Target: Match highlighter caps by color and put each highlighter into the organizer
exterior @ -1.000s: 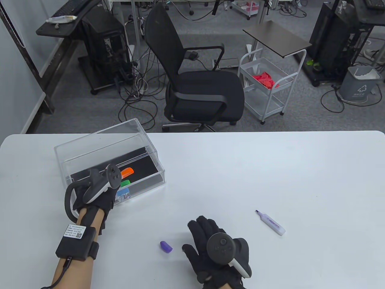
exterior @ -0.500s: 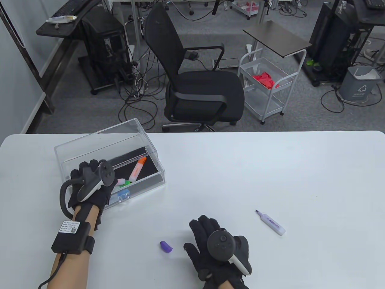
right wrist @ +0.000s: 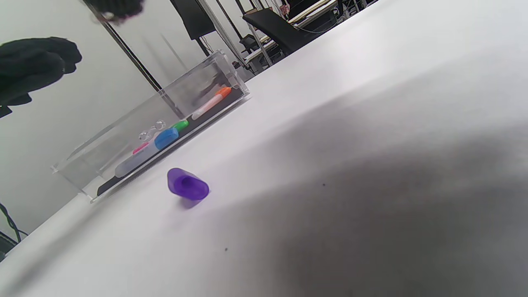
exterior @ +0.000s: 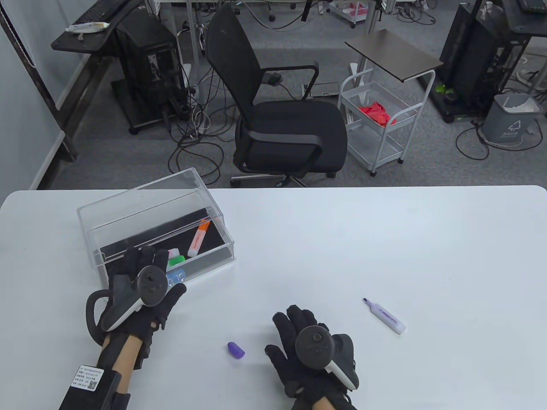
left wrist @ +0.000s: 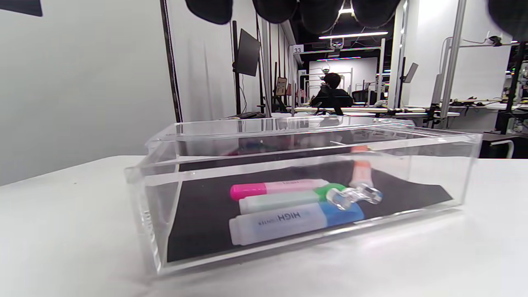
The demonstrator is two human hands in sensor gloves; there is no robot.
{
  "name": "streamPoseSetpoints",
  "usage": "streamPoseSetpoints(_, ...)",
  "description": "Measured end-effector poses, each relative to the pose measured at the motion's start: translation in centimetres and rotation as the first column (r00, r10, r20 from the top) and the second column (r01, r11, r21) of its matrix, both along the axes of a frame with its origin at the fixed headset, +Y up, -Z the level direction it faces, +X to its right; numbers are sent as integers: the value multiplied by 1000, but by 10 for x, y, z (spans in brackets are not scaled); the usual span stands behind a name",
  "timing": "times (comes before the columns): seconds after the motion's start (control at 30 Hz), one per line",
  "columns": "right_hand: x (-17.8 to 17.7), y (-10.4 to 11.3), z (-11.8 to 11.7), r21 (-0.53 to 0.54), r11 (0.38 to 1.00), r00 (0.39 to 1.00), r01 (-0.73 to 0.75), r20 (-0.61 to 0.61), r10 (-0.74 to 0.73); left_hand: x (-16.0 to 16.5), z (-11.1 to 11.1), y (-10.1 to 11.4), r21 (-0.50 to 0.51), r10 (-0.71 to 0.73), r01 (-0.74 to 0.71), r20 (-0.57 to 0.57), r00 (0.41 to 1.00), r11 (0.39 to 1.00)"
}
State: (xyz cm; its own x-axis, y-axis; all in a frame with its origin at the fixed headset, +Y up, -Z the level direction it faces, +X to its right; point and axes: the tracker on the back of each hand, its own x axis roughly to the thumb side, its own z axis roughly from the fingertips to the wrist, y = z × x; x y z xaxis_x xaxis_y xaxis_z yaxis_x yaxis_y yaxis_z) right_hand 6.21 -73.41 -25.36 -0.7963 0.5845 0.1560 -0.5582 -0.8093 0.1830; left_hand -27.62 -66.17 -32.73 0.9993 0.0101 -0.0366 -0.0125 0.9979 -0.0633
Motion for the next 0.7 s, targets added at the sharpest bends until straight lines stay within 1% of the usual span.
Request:
streamPoseSetpoints(0.13,-2,-1,-1,-8,1000,1000,-11,-6,11,11,25,0,13,-1,0,31,1000,1000)
streamPoseSetpoints(0.3,-5,-4,-3,-15,1000,1000,-28,-10,27,21,47,-4,10,32,-33,51,998,999)
streamPoseSetpoints(0.37,-5,-4,-3,-16,999,999,-31,-8,31,23,53,-8,-13,55,-54,51,997,998)
streamPoseSetpoints(0.47,-5,-4,-3,-23,999,999,-36,-6,36,25,58,-14,-15,60,-59,53,997,998)
streamPoseSetpoints(0.7,-8,-6,-6,-28,998,998,-62,-15,62,26,65,-33,-34,83,-81,56,995,996)
